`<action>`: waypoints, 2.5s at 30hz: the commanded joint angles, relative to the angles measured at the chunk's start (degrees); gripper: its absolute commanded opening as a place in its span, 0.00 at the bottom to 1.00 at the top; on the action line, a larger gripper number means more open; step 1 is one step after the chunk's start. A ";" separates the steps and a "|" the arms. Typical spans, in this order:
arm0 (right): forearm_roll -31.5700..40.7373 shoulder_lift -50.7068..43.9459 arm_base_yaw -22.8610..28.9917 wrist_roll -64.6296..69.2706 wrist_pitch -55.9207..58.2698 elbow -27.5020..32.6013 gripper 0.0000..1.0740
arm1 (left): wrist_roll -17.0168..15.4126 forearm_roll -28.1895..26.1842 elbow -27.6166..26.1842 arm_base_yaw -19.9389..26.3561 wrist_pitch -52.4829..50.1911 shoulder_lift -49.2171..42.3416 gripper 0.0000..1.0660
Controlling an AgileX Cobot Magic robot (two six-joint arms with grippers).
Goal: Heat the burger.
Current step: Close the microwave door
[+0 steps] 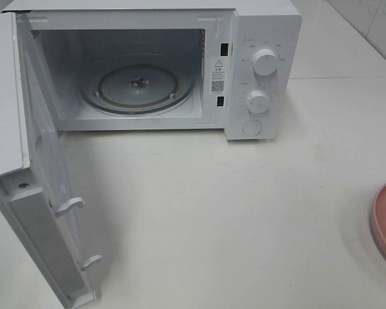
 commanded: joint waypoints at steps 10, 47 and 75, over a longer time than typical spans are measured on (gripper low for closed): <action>0.00 -1.55 -0.40 -0.46 -0.57 0.17 0.71 | -0.11 0.00 -0.06 0.11 0.17 -1.03 0.94; 0.00 -1.55 -0.40 -0.46 -0.57 0.17 0.71 | -1.95 9.34 -0.40 0.11 -19.19 22.92 0.00; 0.00 -1.55 -0.40 -0.46 -0.57 0.17 0.71 | -12.26 22.40 15.99 -0.11 -92.88 60.16 0.00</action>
